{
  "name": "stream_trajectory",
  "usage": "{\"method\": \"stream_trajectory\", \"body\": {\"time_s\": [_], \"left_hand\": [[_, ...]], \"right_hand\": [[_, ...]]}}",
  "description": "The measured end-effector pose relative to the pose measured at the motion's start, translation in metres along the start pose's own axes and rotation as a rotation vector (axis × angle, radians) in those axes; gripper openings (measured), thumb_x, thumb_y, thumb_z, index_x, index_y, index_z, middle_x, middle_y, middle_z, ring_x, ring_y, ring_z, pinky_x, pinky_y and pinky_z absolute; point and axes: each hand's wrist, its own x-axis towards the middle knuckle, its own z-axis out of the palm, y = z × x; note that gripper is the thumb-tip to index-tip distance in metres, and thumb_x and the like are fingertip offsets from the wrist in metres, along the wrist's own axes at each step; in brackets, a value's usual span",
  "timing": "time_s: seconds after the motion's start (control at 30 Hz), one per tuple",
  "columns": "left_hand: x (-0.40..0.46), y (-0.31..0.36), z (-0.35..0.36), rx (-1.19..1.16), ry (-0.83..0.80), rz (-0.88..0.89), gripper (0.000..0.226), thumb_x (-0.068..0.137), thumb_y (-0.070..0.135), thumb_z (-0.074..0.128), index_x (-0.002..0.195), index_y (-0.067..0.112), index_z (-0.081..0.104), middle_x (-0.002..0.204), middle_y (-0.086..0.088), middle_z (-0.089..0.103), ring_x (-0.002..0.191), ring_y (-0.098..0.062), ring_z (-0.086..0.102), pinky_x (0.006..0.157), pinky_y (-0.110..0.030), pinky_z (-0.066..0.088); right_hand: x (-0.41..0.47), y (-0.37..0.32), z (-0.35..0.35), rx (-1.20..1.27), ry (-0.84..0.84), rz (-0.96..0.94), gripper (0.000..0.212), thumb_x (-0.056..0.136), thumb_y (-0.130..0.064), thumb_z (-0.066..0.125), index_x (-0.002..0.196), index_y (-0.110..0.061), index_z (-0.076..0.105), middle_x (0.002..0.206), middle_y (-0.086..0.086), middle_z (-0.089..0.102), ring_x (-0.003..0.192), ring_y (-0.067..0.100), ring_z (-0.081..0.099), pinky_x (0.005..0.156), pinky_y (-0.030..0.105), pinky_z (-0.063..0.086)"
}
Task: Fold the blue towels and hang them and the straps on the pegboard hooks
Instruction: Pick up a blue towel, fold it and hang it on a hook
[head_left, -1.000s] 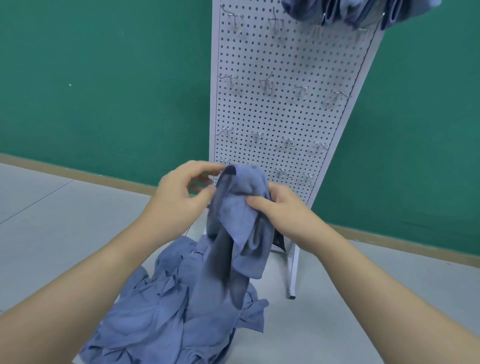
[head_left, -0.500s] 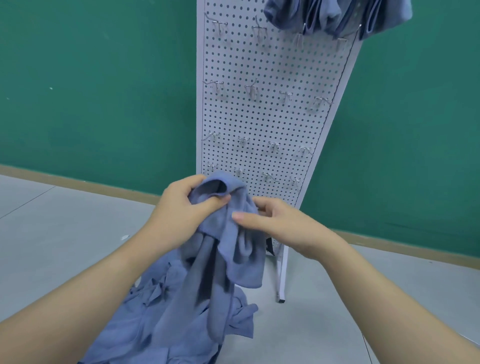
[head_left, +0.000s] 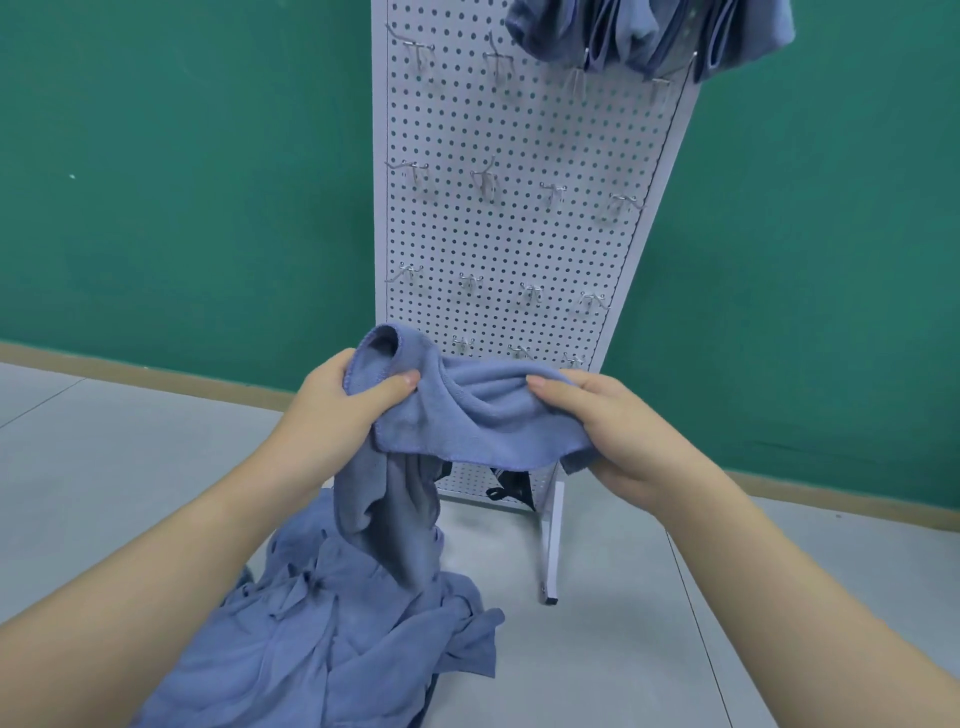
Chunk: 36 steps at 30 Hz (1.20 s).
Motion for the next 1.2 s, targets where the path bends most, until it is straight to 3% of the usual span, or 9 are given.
{"method": "stream_trajectory", "body": {"time_s": [0.1, 0.23, 0.37, 0.6, 0.73, 0.97, 1.03, 1.1, 1.2], "left_hand": [[-0.003, 0.003, 0.004, -0.018, -0.034, -0.011, 0.048, 0.077, 0.047, 0.077, 0.117, 0.021, 0.069, 0.111, 0.004, 0.077, 0.106, -0.017, 0.073, 0.100, -0.049, 0.056], [-0.007, 0.001, 0.016, -0.089, -0.037, -0.046, 0.037, 0.084, 0.036, 0.080, 0.115, 0.019, 0.070, 0.108, 0.000, 0.078, 0.104, -0.020, 0.074, 0.100, -0.051, 0.056], [-0.012, 0.002, 0.026, -0.151, -0.067, -0.106, 0.018, 0.095, 0.021, 0.070, 0.112, 0.014, 0.073, 0.104, -0.005, 0.079, 0.103, -0.027, 0.075, 0.098, -0.051, 0.057], [-0.013, 0.009, 0.023, -0.287, -0.200, -0.139, 0.026, 0.101, 0.012, 0.055, 0.123, 0.006, 0.070, 0.117, -0.013, 0.076, 0.114, -0.031, 0.071, 0.106, -0.048, 0.051], [-0.016, 0.007, 0.020, -0.148, -0.267, -0.065, 0.029, 0.100, -0.002, 0.056, 0.121, 0.014, 0.069, 0.115, -0.005, 0.078, 0.108, -0.021, 0.074, 0.088, -0.030, 0.059], [-0.011, -0.003, 0.019, -0.053, -0.113, -0.031, 0.020, 0.103, 0.017, 0.061, 0.119, 0.011, 0.071, 0.104, -0.004, 0.080, 0.098, -0.020, 0.075, 0.087, -0.032, 0.056], [-0.011, -0.004, 0.019, -0.053, -0.108, -0.028, 0.017, 0.104, 0.017, 0.059, 0.112, 0.012, 0.074, 0.102, -0.008, 0.080, 0.095, -0.022, 0.074, 0.088, -0.036, 0.057], [-0.010, -0.005, 0.021, -0.082, -0.095, -0.034, 0.019, 0.105, 0.018, 0.057, 0.110, 0.013, 0.074, 0.106, -0.012, 0.078, 0.097, -0.026, 0.074, 0.092, -0.042, 0.055], [-0.011, -0.004, 0.027, -0.144, -0.086, -0.073, 0.024, 0.108, 0.019, 0.051, 0.110, 0.014, 0.074, 0.105, -0.012, 0.079, 0.092, -0.024, 0.073, 0.083, -0.037, 0.056]], "right_hand": [[0.000, -0.003, 0.008, 0.258, 0.010, 0.000, 0.029, 0.104, -0.024, 0.057, 0.119, -0.004, 0.072, 0.102, 0.009, 0.073, 0.077, 0.016, 0.065, 0.057, 0.023, 0.047], [-0.001, -0.005, 0.021, 0.489, -0.130, -0.091, 0.025, 0.095, -0.030, 0.064, 0.110, -0.011, 0.072, 0.104, 0.004, 0.076, 0.090, 0.018, 0.066, 0.078, 0.027, 0.052], [-0.002, 0.005, 0.029, -0.052, -0.299, -0.207, 0.041, 0.097, -0.032, 0.066, 0.135, -0.017, 0.062, 0.129, 0.000, 0.072, 0.123, 0.021, 0.066, 0.109, 0.038, 0.050], [0.008, 0.014, 0.032, -0.078, 0.031, -0.183, 0.028, 0.096, -0.016, 0.073, 0.123, -0.011, 0.069, 0.115, 0.003, 0.078, 0.111, 0.020, 0.073, 0.102, 0.043, 0.056], [0.009, 0.011, 0.030, 0.030, 0.133, -0.182, 0.021, 0.097, -0.011, 0.069, 0.118, -0.007, 0.071, 0.110, 0.010, 0.078, 0.105, 0.027, 0.074, 0.093, 0.043, 0.061], [0.015, 0.009, 0.019, 0.081, 0.352, -0.078, 0.018, 0.094, -0.024, 0.073, 0.104, -0.010, 0.074, 0.098, 0.010, 0.079, 0.093, 0.027, 0.075, 0.074, 0.036, 0.054], [0.016, 0.008, 0.018, 0.206, 0.326, -0.050, 0.019, 0.095, -0.025, 0.073, 0.108, -0.012, 0.073, 0.101, 0.006, 0.079, 0.098, 0.023, 0.074, 0.079, 0.037, 0.056], [0.015, 0.012, 0.027, 0.356, 0.161, -0.028, 0.028, 0.096, -0.020, 0.072, 0.119, -0.006, 0.070, 0.111, 0.011, 0.078, 0.111, 0.026, 0.073, 0.100, 0.041, 0.056], [0.013, 0.027, 0.042, 0.192, -0.101, 0.045, 0.052, 0.088, -0.023, 0.081, 0.133, -0.006, 0.063, 0.122, 0.010, 0.075, 0.116, 0.026, 0.071, 0.109, 0.043, 0.052]]}}
